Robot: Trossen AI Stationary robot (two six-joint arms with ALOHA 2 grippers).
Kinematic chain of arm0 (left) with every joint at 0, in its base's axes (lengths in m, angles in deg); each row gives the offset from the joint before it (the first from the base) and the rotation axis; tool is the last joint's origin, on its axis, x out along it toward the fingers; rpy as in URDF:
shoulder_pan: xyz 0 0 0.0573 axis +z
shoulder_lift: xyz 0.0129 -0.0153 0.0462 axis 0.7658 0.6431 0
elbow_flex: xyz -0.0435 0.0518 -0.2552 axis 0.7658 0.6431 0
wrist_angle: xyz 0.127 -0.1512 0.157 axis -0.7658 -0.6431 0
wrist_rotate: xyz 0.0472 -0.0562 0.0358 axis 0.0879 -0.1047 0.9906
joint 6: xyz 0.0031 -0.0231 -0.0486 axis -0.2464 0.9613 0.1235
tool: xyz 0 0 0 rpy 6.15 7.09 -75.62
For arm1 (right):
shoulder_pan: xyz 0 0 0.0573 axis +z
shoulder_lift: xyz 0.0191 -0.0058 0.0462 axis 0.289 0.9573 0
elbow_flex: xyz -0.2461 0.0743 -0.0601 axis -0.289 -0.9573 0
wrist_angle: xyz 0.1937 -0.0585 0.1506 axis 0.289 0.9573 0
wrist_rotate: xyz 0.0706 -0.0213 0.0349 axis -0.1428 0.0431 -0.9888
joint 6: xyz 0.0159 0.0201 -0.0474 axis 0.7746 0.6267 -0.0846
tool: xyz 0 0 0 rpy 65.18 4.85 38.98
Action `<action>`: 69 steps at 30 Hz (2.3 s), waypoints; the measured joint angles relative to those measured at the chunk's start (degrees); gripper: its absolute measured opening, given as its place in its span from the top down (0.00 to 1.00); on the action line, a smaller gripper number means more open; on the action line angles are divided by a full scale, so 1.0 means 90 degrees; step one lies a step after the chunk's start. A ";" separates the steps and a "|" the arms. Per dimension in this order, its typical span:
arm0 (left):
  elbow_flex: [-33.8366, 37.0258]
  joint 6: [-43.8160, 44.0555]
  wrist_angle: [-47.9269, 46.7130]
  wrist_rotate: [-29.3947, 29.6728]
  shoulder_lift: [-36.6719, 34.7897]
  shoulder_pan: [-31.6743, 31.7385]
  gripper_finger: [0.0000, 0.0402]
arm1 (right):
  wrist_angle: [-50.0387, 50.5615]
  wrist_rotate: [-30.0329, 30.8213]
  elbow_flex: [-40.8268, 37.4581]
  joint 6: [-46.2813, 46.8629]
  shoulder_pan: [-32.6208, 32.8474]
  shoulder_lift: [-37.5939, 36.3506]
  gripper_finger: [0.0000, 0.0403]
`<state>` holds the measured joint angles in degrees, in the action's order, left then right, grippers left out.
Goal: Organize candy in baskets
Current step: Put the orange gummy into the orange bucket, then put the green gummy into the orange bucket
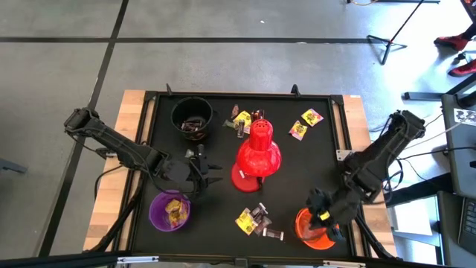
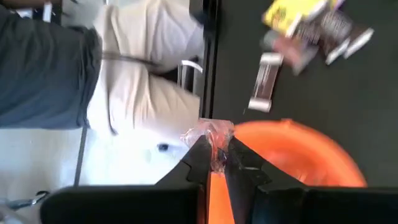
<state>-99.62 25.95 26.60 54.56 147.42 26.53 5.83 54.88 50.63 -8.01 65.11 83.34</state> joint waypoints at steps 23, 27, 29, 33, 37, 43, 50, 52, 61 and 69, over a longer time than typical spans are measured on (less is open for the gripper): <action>0.0000 -0.0029 -0.0222 0.0334 0.0004 0.0027 0.60 | 0.0862 0.0376 0.0000 0.0701 0.0423 0.0448 0.60; 0.0000 0.0129 -0.0800 0.0373 0.0002 0.0220 0.60 | 0.0847 0.0446 0.0000 0.0560 0.0423 0.0448 0.61; 0.0000 0.0380 -0.1302 0.0364 -0.0013 0.0398 0.60 | 0.0810 0.0552 0.0000 0.0424 0.0421 0.0448 0.61; 0.0002 0.1025 -0.2486 0.0275 -0.0027 0.0911 0.60 | 0.0620 0.0783 0.0000 -0.0002 0.0313 0.0448 0.62; 0.0002 0.1315 -0.3488 -0.0132 -0.0027 0.1506 0.60 | 0.0377 0.0843 0.0000 -0.0569 0.0002 0.0448 0.62; 0.0151 0.1321 -0.3778 -0.0796 -0.0032 0.2468 0.60 | -0.0187 0.0862 0.0000 -0.1798 -0.0621 0.0448 0.62; 0.0844 0.1336 -0.3011 -0.1175 0.0117 0.3163 0.60 | -0.0836 0.1204 0.0000 -0.3035 -0.1159 0.0448 0.62; 0.1053 0.1451 -0.2760 -0.1166 0.0141 0.3246 0.60 | -0.1069 0.1328 0.0000 -0.3376 -0.1240 0.0448 0.62; 0.1474 0.1948 -0.2207 -0.1190 0.0223 0.3103 0.60 | -0.2039 0.1804 0.0000 -0.4721 -0.1389 0.0448 0.62; 0.1479 0.2409 -0.2188 -0.1184 0.0222 0.2710 0.60 | -0.2314 0.2008 0.0000 -0.5089 -0.1386 0.0448 0.62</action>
<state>-86.30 47.63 6.91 43.90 149.42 50.93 -15.00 72.95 50.63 -53.81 52.63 87.38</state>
